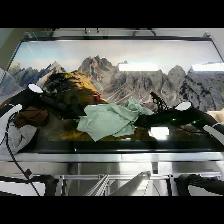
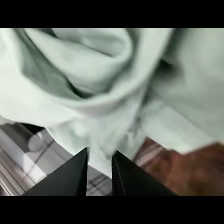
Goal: Fold the shirts.
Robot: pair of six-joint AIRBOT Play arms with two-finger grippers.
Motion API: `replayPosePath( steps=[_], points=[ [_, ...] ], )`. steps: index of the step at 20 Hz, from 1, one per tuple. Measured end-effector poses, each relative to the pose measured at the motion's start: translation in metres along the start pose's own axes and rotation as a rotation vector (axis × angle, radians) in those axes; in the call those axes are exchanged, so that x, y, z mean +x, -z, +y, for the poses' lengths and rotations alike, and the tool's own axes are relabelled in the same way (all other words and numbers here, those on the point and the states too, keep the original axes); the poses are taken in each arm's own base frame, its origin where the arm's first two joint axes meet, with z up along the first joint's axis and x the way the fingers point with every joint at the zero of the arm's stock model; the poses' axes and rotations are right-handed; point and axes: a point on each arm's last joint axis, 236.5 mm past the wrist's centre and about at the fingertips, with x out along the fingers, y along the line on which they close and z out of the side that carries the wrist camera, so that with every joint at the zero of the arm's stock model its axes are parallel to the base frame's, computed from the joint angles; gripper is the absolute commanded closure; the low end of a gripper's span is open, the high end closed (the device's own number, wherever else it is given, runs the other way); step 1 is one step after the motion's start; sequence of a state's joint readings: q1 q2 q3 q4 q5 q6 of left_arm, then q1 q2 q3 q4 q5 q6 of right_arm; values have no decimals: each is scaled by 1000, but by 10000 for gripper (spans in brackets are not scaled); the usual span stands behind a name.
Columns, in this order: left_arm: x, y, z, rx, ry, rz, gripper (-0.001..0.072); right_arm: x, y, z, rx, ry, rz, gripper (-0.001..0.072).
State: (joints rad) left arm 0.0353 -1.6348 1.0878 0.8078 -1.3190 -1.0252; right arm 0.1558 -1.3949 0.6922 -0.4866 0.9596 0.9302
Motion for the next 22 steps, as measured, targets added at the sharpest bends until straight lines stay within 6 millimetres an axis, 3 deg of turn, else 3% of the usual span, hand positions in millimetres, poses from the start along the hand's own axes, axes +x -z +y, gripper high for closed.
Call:
replayPosePath(
  steps=[1, 2, 3, 4, 5, 8, 11, 14, 17, 20, 22],
  points=[
    [0, -3, -4, 20, 0, 2, 7, 2, -5, 3, 0, -10, -21, 696],
    [-1, -6, -9, 36, 0, 3, 19, 3, -9, 4, 3, -18, -38, 696],
    [-2, -8, -12, 50, 0, 5, 256, 4, -11, 6, 1, -22, -50, 696],
    [-3, -10, -16, 62, 2, 7, 598, 5, -13, 7, 1, -28, -57, 697],
    [-4, -11, -19, 72, 4, 10, 684, 5, -14, 8, 1, -33, -62, 697],
    [-10, -12, -29, 99, 22, 24, 685, 0, -18, 20, -19, -58, -73, 697],
    [-25, -23, -54, 107, 109, -13, 685, -25, -30, 43, -71, -104, -115, 697],
    [-73, -43, -103, 153, 256, -142, 686, -95, -60, 79, -161, -153, -241, 698],
    [-162, -53, -166, 281, 357, -355, 686, -209, -94, 116, -289, -117, -479, 698],
    [-261, -32, -242, 479, 376, -600, 685, -331, -104, 173, -453, -39, -766, 698],
    [-312, 0, -296, 631, 338, -753, 684, -391, -94, 220, -582, 13, -917, 698]
  ],
)
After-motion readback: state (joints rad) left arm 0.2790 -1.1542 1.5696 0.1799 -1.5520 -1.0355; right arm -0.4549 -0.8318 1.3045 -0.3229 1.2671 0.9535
